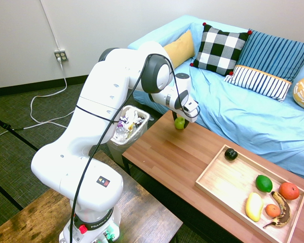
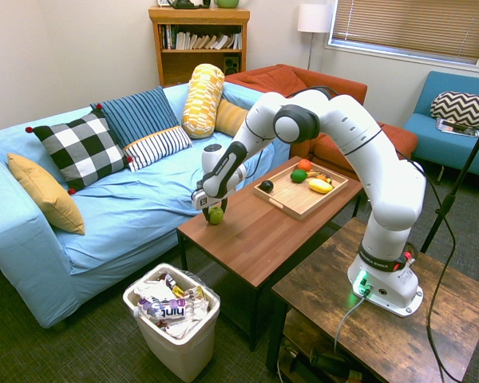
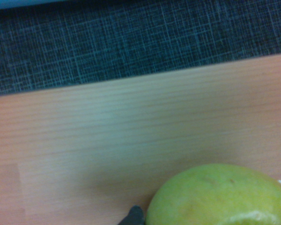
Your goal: Put the apple in the tray
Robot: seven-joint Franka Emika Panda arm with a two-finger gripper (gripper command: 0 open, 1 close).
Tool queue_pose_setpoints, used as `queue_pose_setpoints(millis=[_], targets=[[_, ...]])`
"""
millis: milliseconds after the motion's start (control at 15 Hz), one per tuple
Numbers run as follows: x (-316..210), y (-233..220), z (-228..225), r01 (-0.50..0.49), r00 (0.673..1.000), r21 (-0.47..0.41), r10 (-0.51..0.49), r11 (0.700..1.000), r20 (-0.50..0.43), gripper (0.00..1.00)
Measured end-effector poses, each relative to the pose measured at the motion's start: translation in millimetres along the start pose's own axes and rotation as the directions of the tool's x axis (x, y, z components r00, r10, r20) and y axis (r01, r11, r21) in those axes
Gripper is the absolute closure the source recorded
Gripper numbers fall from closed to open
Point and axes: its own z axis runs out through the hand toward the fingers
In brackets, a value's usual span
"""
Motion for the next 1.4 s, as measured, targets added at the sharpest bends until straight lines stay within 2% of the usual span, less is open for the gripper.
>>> queue_pose_setpoints(millis=[267,467,667,1067,1400], targets=[[46.7,7.5,-88.4,-0.069,0.997,0.053,0.071,0.996,-0.025,1.0],[87.2,49.4,-136.8,-0.147,0.989,0.05,0.148,0.988,-0.03,1.0],[123.4,108.4,-155.7,-0.242,0.969,0.036,0.243,0.97,-0.036,1.0],[209.1,253.8,-145.1,-0.408,0.913,0.013,0.407,0.913,0.007,1.0],[233.8,323.0,-92.7,-0.488,0.871,-0.036,0.489,0.872,0.05,1.0]])
